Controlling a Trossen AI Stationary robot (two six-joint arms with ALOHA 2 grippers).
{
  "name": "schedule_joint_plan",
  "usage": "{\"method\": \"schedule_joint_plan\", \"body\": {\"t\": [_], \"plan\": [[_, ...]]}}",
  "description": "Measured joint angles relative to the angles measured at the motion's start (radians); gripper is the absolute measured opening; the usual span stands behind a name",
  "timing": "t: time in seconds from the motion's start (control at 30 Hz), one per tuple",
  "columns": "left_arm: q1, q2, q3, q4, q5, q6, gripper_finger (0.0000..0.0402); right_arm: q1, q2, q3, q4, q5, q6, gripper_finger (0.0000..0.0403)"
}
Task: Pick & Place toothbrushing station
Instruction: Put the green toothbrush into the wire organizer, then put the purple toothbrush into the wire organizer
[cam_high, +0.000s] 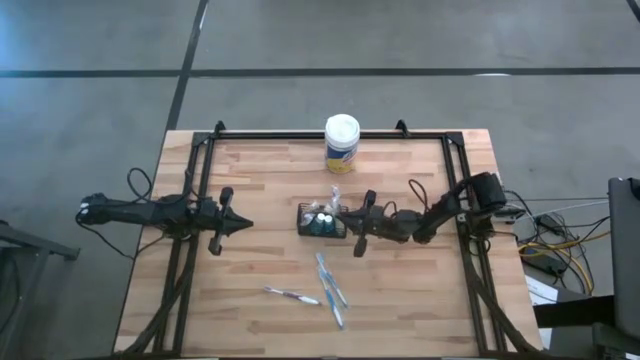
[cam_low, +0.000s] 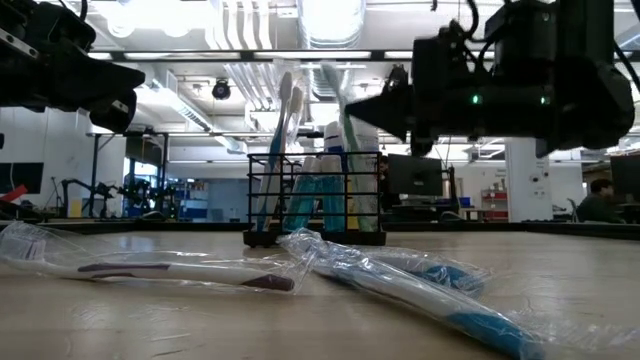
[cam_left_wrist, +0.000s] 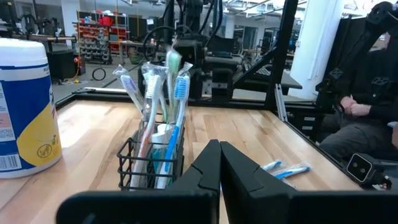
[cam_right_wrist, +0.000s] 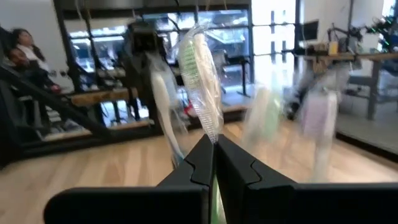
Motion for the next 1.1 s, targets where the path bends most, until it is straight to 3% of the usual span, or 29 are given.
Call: {"method": "schedule_joint_plan", "body": {"t": [0.37,0.77,0.87,1.1], "plan": [[0.0,0.0,0.0,-0.006,0.003,-0.002,0.0005,0.0,0.093,0.022,0.006,0.013,0.05,0.0008],[0.0,0.0,0.0,-0.006,0.007,-0.003,0.0005,0.0,0.083,0.014,0.003,-0.011,0.034,0.0012],[0.0,0.0,0.0,-0.006,0.013,-0.004,0.0005,0.0,0.077,0.007,-0.001,-0.021,0.064,0.0033],[0.0,0.0,0.0,-0.006,0.015,-0.007,0.0005,0.005,-0.019,-0.048,-0.004,-0.022,0.091,0.0125]]}}
